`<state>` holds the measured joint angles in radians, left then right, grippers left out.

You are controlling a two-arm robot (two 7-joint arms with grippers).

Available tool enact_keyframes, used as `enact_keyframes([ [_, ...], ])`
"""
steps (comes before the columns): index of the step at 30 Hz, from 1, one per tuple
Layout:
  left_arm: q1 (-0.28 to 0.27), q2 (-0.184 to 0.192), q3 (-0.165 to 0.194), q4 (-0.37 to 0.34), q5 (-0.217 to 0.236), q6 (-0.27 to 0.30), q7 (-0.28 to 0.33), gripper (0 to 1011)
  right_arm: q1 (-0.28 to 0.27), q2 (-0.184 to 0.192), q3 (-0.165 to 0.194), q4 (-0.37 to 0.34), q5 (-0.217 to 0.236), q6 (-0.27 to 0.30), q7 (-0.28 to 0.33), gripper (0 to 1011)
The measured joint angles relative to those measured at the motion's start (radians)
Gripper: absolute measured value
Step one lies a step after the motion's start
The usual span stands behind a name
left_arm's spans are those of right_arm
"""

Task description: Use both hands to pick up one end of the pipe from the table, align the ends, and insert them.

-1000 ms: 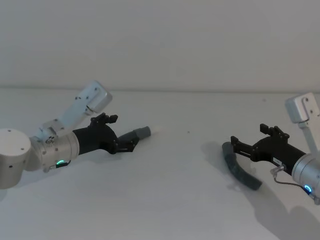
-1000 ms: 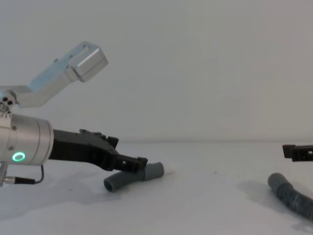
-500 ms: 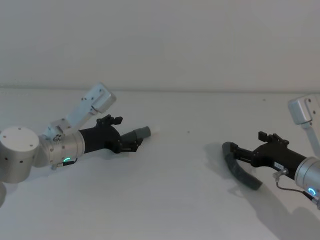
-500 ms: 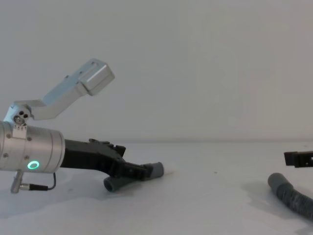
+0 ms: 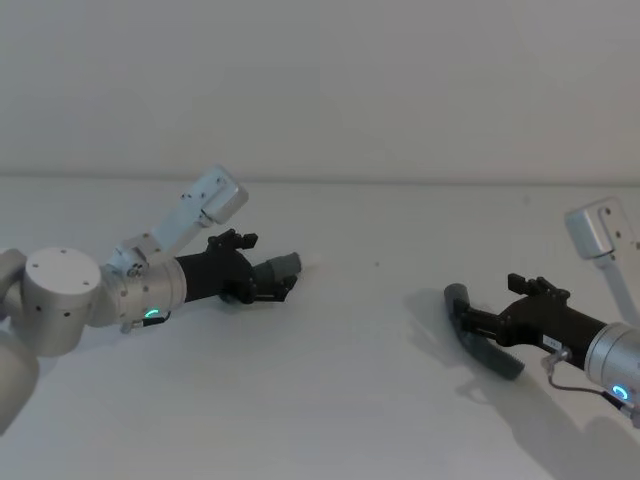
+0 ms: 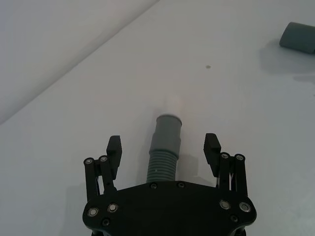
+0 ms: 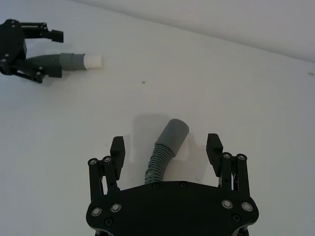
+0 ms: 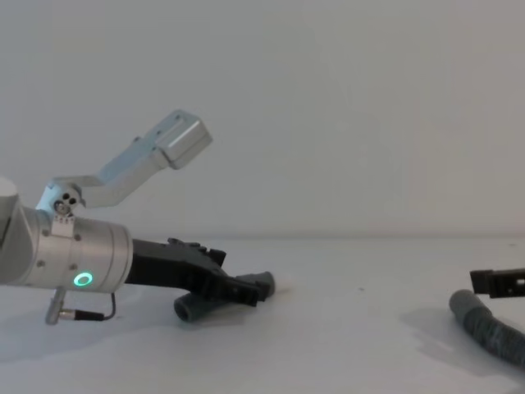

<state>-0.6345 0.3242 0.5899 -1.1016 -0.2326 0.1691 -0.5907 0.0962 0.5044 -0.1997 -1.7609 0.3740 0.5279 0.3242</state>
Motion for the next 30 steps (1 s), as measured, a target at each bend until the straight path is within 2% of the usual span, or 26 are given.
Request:
enact_keyframes([
  [9, -0.018, -0.023, 0.002, 0.032, 0.008, -0.011, -0.004, 1001, -0.001, 0.007, -0.04, 0.017, -0.041, -0.04, -0.003, 1002],
  [18, -0.024, -0.031, 0.0, 0.039, 0.014, -0.011, -0.006, 1001, 0.005, 0.006, -0.068, 0.042, -0.072, -0.055, -0.006, 1002],
  [30, -0.03, -0.025, 0.005, 0.034, 0.014, 0.02, -0.021, 1001, 0.016, -0.005, -0.081, 0.07, -0.091, -0.052, -0.006, 1002],
])
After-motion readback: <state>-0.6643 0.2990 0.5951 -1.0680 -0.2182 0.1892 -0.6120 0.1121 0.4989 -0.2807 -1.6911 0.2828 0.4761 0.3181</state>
